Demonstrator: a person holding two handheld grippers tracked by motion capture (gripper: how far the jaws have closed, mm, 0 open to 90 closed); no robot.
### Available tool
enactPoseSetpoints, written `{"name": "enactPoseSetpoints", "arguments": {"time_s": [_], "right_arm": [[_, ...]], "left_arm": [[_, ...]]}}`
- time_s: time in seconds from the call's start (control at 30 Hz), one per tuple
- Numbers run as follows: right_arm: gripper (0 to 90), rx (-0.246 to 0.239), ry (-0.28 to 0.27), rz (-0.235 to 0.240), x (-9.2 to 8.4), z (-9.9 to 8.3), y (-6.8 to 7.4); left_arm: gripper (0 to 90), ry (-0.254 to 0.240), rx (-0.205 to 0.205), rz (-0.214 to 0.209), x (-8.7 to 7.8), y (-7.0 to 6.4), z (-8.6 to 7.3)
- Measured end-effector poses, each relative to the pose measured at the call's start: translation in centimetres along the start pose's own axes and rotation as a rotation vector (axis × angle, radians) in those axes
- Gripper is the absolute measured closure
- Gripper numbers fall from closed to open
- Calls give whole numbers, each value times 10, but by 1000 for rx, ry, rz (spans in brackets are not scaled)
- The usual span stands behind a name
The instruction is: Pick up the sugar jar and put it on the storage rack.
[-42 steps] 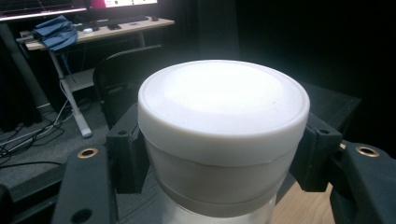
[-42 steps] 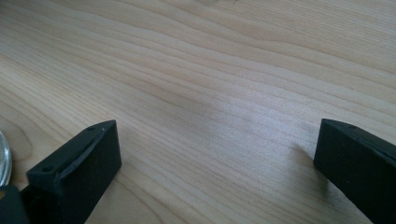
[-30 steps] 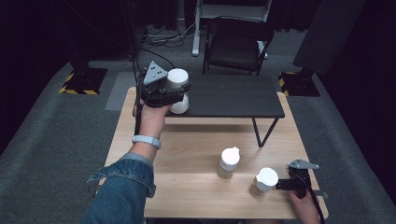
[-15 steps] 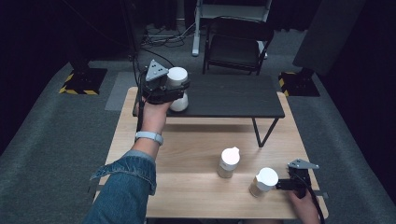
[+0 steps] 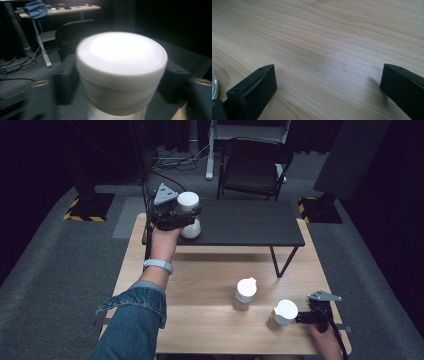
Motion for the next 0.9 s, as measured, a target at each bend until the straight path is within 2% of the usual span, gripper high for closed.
{"name": "enactPoseSetpoints", "arguments": {"time_s": [0.07, 0.2, 0.3, 0.57, 0.73, 0.9], "right_arm": [[6, 0, 0, 0, 0, 0, 0], [6, 0, 0, 0, 0, 0, 0], [6, 0, 0, 0, 0, 0, 0], [6, 1, 0, 0, 0, 0, 0], [6, 0, 0, 0, 0, 0, 0], [6, -1, 1, 0, 0, 0, 0]], "left_arm": [[132, -11, -3, -1, -3, -1, 1], [92, -4, 22, -11, -6, -5, 0], [85, -2, 20, -26, -10, -7, -2], [67, -3, 20, -27, -24, -9, -10], [67, 2, 5, -39, -32, -9, -16], [67, 5, 21, -41, -39, -11, -20]]}}
Point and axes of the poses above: each handheld gripper's, and its own axes: x roughly forward along the jaws, z roughly out of its top, y roughly to its left, the point moved 6 cm from there along x, roughly forward along the jaws, and after that the axes turned 15 degrees about -z, right-handed, at the moved point
